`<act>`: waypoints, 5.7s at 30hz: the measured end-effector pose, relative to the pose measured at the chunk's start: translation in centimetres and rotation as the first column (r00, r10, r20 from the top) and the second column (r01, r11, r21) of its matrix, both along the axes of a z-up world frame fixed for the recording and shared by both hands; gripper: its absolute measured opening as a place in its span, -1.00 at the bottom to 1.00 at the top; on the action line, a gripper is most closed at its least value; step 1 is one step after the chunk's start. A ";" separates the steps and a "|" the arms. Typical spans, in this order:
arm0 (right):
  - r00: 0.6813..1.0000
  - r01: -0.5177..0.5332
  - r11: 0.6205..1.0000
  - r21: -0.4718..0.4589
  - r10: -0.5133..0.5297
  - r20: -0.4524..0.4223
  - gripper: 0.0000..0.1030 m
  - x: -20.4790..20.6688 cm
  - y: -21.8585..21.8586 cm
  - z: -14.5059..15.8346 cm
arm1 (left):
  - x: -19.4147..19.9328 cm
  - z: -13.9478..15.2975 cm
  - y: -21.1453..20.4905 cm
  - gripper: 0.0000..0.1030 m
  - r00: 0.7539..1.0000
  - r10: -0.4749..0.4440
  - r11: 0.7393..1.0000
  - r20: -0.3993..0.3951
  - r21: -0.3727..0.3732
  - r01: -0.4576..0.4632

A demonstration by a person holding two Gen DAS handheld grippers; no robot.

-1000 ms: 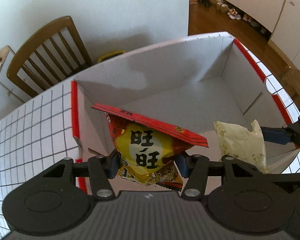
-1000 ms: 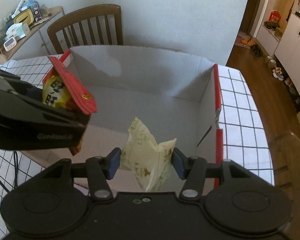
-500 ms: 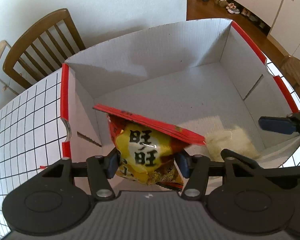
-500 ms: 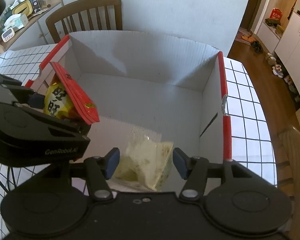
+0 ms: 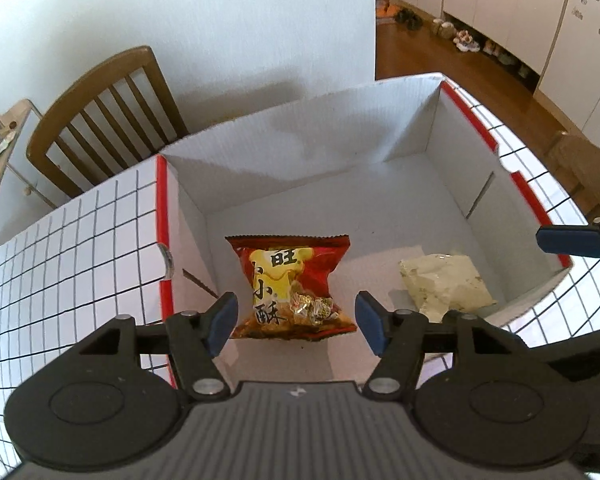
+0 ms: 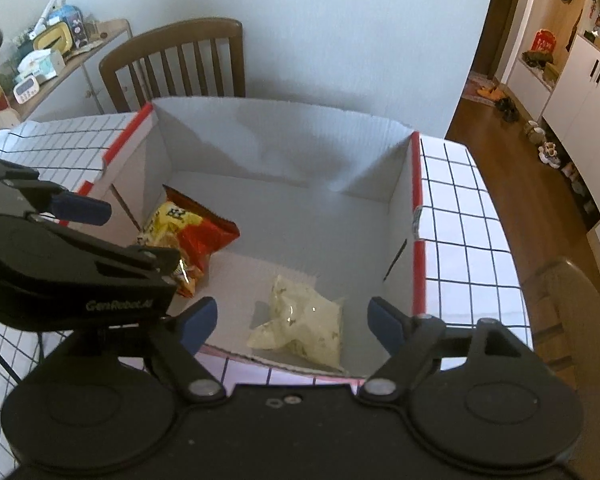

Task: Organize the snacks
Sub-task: 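Withdraw both tools from the box back toward the snack pile, then grasp the blue cookie packet with left tool while right tool grasps egg-yolk pastry, then carry both held snacks into the red box and open both tools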

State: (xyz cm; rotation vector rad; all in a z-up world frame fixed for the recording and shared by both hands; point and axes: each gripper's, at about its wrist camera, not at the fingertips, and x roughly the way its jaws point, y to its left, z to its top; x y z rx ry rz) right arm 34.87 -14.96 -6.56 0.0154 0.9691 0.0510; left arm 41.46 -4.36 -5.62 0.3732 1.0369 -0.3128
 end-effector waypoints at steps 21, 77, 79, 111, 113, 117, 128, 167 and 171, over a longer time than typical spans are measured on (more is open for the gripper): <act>0.990 -0.063 0.997 0.048 0.056 0.131 0.70 -9.0 -1.0 5.4 | -10.1 6.6 0.4 0.25 0.991 0.042 0.998 0.126 -0.059 -0.035; 0.990 -0.138 0.949 0.283 0.125 0.064 0.93 -26.7 -1.4 -4.0 | -32.4 -4.3 7.6 0.95 0.979 0.203 0.967 -0.018 -0.151 -0.203; 0.991 -0.132 0.952 0.277 0.120 0.058 0.89 -26.3 -1.1 -4.4 | -31.9 -5.3 7.8 0.95 0.975 0.216 0.964 -0.050 -0.146 -0.221; 0.992 0.020 0.935 0.354 0.026 -0.125 0.08 -19.1 -0.1 -9.1 | -29.6 -8.3 7.2 -0.08 0.972 0.199 0.959 -0.129 -0.180 -0.220; 0.992 0.018 0.936 0.352 0.027 -0.121 0.00 -19.2 -0.2 -9.0 | -29.6 -8.2 7.2 -0.16 0.972 0.202 0.958 -0.122 -0.181 -0.222; 0.993 0.009 0.941 0.340 0.031 -0.111 -0.04 -19.6 -0.1 -8.7 | -29.8 -8.0 7.2 -0.28 0.972 0.203 0.957 -0.119 -0.188 -0.223; 0.998 -0.007 0.935 0.355 0.031 -0.060 -0.05 -21.9 -0.9 -6.8 | -30.7 -6.5 7.7 -0.31 0.963 0.237 0.938 -0.125 -0.228 -0.260; 0.970 -0.109 0.952 0.286 0.039 0.239 -0.03 -13.7 -1.8 7.9 | -16.4 11.0 6.8 -0.32 0.958 0.248 0.932 0.140 -0.303 -0.197; 0.967 -0.094 0.962 0.257 0.027 0.252 -0.03 -10.9 -1.8 8.4 | -12.5 11.2 5.9 -0.32 0.959 0.239 0.943 0.152 -0.270 -0.192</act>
